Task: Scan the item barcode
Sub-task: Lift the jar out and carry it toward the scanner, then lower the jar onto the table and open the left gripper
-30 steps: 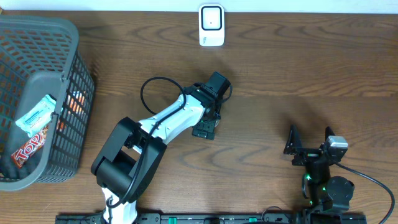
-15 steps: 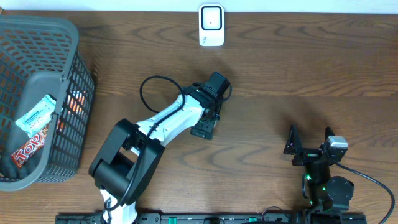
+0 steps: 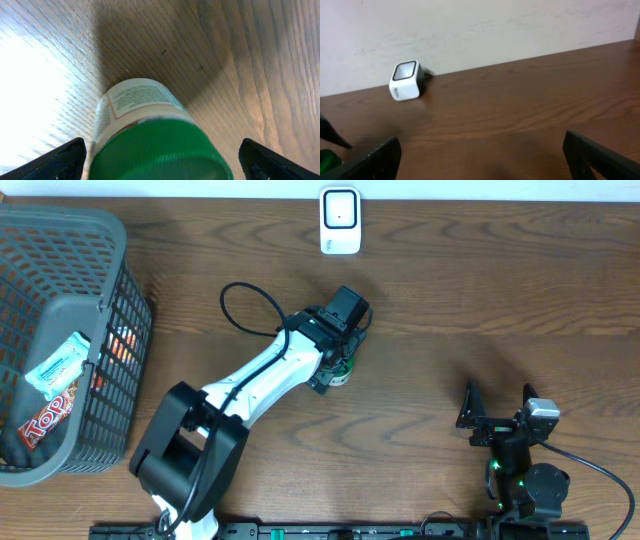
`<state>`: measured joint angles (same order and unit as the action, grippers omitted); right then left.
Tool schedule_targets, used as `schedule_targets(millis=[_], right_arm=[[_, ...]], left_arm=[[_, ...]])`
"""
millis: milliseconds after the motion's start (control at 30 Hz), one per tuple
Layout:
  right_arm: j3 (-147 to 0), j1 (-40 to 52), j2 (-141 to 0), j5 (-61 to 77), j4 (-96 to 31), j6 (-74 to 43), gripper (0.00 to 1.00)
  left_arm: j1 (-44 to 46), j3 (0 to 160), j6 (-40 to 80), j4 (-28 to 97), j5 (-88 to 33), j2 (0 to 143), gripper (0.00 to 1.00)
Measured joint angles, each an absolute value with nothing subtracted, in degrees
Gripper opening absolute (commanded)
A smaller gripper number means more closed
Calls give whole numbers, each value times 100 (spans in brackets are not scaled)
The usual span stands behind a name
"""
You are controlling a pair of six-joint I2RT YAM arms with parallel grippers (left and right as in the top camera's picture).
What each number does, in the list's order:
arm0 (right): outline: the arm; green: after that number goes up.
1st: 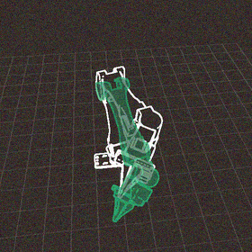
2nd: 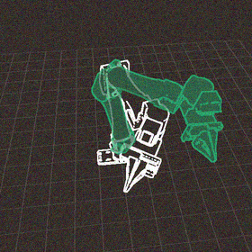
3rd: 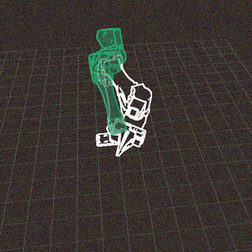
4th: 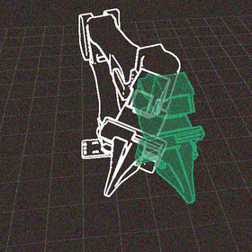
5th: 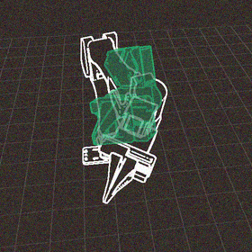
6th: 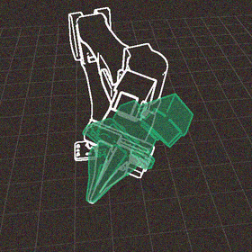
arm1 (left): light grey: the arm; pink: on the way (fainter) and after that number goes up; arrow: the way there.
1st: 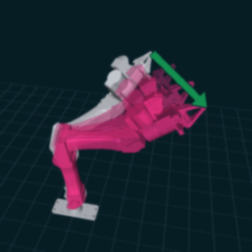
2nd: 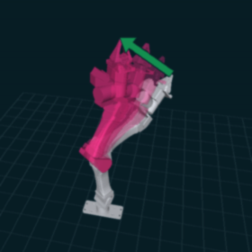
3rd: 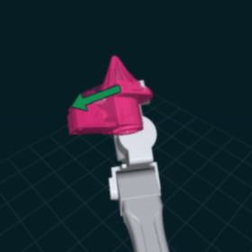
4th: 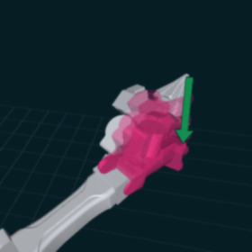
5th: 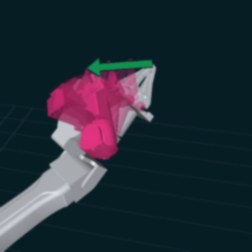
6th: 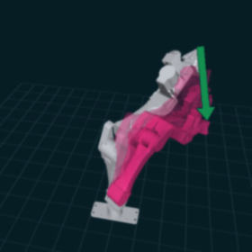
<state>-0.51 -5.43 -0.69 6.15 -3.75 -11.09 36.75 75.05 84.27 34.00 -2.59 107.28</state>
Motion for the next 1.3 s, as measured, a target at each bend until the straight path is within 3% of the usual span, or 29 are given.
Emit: schedule_targets(millis=[400, 700, 900, 1300], right_arm=[[-51, -543, -69, 615, -375, -1107, 99], [-51, -543, -69, 615, -375, -1109, 99], [-51, -543, -69, 615, -375, -1109, 99], [-51, -543, -69, 615, -375, -1109, 99]], left_arm=[[3522, 7511, 6193, 3597, -102, 9939, 98], [3109, 7520, 2338, 4182, -550, 9911, 98], [3004, 7520, 668, 4202, -998, 9911, 98], [3022, 7520, -506, 4088, -1367, 9913, 98]])
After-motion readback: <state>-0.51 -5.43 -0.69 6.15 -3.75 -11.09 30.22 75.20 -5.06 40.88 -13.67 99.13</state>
